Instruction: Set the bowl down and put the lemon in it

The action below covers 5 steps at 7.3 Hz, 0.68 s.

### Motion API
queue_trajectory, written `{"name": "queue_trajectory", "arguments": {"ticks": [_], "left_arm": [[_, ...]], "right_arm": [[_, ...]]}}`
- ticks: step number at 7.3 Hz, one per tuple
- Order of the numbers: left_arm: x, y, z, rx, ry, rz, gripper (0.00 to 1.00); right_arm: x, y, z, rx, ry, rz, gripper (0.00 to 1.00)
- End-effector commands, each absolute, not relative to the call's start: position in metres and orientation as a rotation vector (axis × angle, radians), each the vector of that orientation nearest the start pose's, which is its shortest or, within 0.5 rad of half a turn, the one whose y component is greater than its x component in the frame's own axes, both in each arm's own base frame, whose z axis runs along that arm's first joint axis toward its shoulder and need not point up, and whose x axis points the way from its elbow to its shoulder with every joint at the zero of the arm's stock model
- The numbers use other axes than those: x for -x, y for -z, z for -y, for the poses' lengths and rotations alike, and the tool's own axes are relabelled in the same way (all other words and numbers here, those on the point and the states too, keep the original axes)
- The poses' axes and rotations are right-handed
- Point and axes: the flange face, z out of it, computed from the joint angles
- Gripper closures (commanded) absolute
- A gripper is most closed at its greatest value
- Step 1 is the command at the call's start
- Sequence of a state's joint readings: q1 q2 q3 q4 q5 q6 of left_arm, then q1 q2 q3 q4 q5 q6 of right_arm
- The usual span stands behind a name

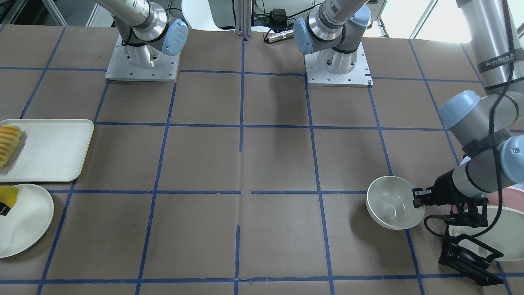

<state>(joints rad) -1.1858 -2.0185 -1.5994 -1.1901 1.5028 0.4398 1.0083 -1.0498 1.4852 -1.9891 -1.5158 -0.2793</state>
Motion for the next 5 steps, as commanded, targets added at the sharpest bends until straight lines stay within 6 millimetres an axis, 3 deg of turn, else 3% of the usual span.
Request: {"name": "queue_trajectory", "arguments": {"ticks": [1,2,3,4,5], "left_arm": [[-0.019,-0.289,0.622,-0.096,-0.071,-3.414,1.00],[0.042,-0.290,0.622,-0.071,-0.105,-3.432,1.00],[0.111,-0.285,0.613,-0.152,-0.163,-3.414,1.00],[0.162,-0.276,0.609,-0.087,-0.183,-3.405,1.00],[0.189,-0.261,0.608,0.007,-0.177,-3.402,1.00]], "right_arm": [[0.175,-0.333,0.645,-0.242,0.047,-3.075,0.74],[0.135,-0.358,0.644,-0.168,0.044,-3.080,0.77],[0.099,-0.373,0.645,-0.097,0.068,-3.093,0.77],[0.071,-0.376,0.643,-0.044,0.064,-3.093,0.75],[0.046,-0.379,0.642,0.006,0.017,-3.085,0.76]]}}
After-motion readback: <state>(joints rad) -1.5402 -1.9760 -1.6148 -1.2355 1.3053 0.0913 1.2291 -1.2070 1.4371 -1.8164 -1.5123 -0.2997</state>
